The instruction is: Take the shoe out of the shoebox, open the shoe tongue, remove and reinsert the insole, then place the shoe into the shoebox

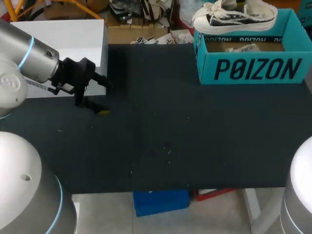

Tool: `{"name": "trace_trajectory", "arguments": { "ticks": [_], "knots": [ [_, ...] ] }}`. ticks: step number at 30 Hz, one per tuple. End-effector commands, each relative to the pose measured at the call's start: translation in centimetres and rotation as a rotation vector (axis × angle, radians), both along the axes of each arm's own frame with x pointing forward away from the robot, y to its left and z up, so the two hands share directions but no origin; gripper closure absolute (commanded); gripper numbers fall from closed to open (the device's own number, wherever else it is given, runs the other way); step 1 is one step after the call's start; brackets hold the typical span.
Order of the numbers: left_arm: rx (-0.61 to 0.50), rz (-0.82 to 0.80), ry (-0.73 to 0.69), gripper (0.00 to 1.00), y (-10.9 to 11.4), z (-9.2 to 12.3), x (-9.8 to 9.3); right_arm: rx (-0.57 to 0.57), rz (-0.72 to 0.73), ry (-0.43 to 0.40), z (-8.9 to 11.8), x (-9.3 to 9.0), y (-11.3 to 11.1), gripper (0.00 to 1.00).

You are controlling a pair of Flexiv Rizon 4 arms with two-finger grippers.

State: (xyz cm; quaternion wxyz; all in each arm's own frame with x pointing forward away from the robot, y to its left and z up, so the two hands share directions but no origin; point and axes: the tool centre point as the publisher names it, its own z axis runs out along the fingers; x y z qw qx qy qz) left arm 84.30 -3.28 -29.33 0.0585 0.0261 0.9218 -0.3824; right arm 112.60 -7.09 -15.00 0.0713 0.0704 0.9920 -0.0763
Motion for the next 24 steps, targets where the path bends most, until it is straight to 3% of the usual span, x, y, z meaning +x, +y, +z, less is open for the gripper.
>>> {"name": "trace_trajectory", "arguments": {
  "ticks": [1,16,24],
  "knots": [
    [0.001,0.002,-0.004,0.00,-0.1,-0.1,-0.1,0.031,0.036,0.018,-0.7,1.6,-1.8,1.00],
    [0.001,0.002,-0.004,0.00,-0.1,-0.1,-0.1,0.049,0.146,0.087,-4.1,8.5,-7.4,1.00],
    [0.001,0.002,-0.004,0.00,-0.1,-0.1,-0.1,0.064,0.161,0.123,-6.5,11.1,-9.2,1.00]
  ]
}}
